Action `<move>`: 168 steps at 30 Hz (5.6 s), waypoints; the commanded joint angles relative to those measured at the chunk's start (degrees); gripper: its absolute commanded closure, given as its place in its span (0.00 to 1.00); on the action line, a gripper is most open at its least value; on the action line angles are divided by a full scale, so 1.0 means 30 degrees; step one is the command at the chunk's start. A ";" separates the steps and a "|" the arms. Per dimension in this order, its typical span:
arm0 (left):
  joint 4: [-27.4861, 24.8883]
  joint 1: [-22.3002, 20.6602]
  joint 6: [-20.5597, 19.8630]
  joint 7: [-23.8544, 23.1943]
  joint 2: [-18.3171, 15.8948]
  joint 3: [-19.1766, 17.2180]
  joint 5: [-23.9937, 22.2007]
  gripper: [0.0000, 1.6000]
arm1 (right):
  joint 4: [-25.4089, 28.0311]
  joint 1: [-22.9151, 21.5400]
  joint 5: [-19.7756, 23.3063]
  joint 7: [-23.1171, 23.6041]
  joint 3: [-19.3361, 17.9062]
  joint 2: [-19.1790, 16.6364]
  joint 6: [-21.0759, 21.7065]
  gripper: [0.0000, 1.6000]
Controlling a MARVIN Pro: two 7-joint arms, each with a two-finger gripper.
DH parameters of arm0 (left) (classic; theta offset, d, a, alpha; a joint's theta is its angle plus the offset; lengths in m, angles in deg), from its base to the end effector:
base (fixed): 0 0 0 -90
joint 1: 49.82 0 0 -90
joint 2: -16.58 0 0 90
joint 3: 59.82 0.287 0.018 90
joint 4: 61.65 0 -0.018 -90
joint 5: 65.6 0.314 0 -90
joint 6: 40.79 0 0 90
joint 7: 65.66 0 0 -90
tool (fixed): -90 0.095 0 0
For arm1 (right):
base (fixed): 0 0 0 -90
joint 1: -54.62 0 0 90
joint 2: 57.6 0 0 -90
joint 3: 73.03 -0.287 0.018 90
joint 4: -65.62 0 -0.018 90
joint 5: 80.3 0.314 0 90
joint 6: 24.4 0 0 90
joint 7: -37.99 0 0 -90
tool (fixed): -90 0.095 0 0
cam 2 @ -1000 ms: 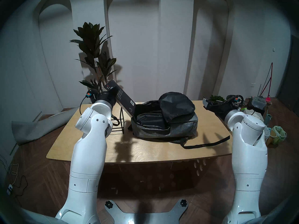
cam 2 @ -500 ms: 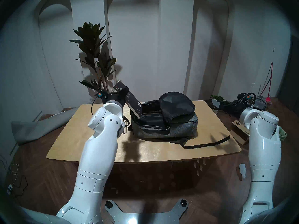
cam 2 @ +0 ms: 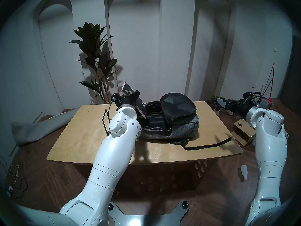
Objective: Put the book into the bag and close the bag
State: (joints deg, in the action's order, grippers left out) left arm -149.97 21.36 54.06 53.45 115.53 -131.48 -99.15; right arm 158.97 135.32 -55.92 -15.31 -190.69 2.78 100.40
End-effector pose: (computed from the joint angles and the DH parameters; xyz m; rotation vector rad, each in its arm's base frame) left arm 0.4867 -0.1411 -0.1703 1.7114 0.7796 1.9189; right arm 0.4102 -0.2540 -0.1352 -2.1950 -0.1248 -1.9029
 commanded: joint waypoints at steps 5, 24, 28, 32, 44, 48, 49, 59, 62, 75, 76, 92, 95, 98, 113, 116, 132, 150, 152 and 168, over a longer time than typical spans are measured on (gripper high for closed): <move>0.2029 -0.1863 0.2902 -0.0209 0.0926 0.0519 0.0073 1.00 | 0.0059 -0.0656 -0.0295 0.0235 0.0167 -0.0414 -0.0938 0.00; 0.5033 -0.2681 0.4875 -0.0549 0.1599 0.1071 -0.1504 1.00 | -0.0097 -0.1181 -0.0889 0.0132 0.0324 -0.0434 -0.1227 0.00; 0.5353 -0.2730 0.5079 -0.0601 0.1665 0.1223 -0.1985 1.00 | -0.0239 -0.1354 -0.0994 0.0110 0.0451 -0.0468 -0.1324 0.00; 0.5754 -0.2740 0.5339 -0.0686 0.1701 0.1416 -0.2408 1.00 | -0.0473 -0.1629 -0.1093 0.0056 0.0650 -0.0526 -0.1440 0.00; 0.8008 -0.3132 0.6489 -0.0990 0.1931 0.2366 -0.3784 1.00 | -0.0607 -0.1812 -0.1440 0.0237 0.1307 -0.0897 -0.1571 0.00; 0.8332 -0.3242 0.6753 -0.1097 0.2016 0.2601 -0.4086 1.00 | -0.0603 -0.1828 -0.1564 0.0215 0.1322 -0.0910 -0.1668 0.00; 0.8404 -0.3276 0.6806 -0.1115 0.2031 0.2645 -0.4159 1.00 | -0.0624 -0.1845 -0.1538 0.0255 0.1303 -0.0913 -0.1598 0.00; 0.9170 -0.3592 0.6482 -0.0922 0.2293 0.2911 -0.5408 1.00 | -0.0478 -0.1771 -0.1696 0.0318 0.1027 -0.0913 -0.1671 0.00; 0.9407 -0.3650 0.6562 -0.0873 0.2337 0.2977 -0.5603 1.00 | -0.0387 -0.1751 -0.1756 0.0266 0.0962 -0.0846 -0.1648 0.00; 0.9362 -0.3656 0.5638 -0.0091 0.2235 0.2889 -0.6369 1.00 | 0.0242 -0.1777 -0.1758 -0.0201 0.0956 -0.0436 -0.1361 0.00; 0.9347 -0.3668 0.5570 -0.0014 0.2215 0.2905 -0.6368 1.00 | 0.0284 -0.1773 -0.1761 -0.0239 0.0970 -0.0412 -0.1353 0.00; 0.8277 -0.3781 0.4608 0.1671 0.1673 0.3581 -0.5372 0.00 | 0.0703 -0.1733 -0.1686 -0.0702 0.0951 -0.0041 -0.1235 0.00; 0.8223 -0.4010 0.4238 0.2854 0.1328 0.4259 -0.4133 0.00 | 0.0689 -0.1756 -0.1624 -0.0730 0.0933 0.0031 -0.1179 0.00; 0.8192 -0.4265 0.3471 0.4057 0.1103 0.4801 -0.3249 0.00 | 0.0643 -0.1790 -0.1534 -0.0723 0.0916 0.0111 -0.1168 0.00; 1.0426 -0.6003 0.0387 0.7286 0.0964 0.8542 0.1656 0.00 | 0.0387 -0.1844 -0.1220 -0.0676 0.0575 0.0240 -0.1072 0.00; 1.1295 -0.6572 -0.0307 0.8086 0.0980 0.9609 0.3109 0.00 | 0.0272 -0.1823 -0.1162 -0.0623 0.0390 0.0225 -0.1065 0.00; 1.3910 -0.7947 -0.1751 0.9516 0.1620 1.1315 0.5330 0.00 | -0.0443 -0.2028 -0.0872 -0.0307 0.0016 0.0227 -0.1161 0.00; 1.4735 -0.8305 -0.1374 0.9830 0.1933 1.1553 0.5252 0.00 | -0.1410 -0.2916 -0.0715 -0.0414 0.0618 0.0702 -0.0992 0.00; 1.3650 -0.7954 -0.0557 0.9717 0.1228 1.1779 0.5509 0.00 | -0.1135 -0.3161 -0.0532 -0.0730 0.0721 0.0953 -0.0276 0.00; 0.9306 -0.7922 0.1026 1.1435 -0.1598 1.0259 0.5778 0.00 | -0.0157 -0.2781 -0.0381 -0.1326 0.1866 0.1726 0.1474 0.00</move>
State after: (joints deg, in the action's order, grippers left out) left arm -116.00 -1.24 55.60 86.76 114.64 -99.13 -82.86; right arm 156.14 127.29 -57.42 -18.84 -185.71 6.93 103.46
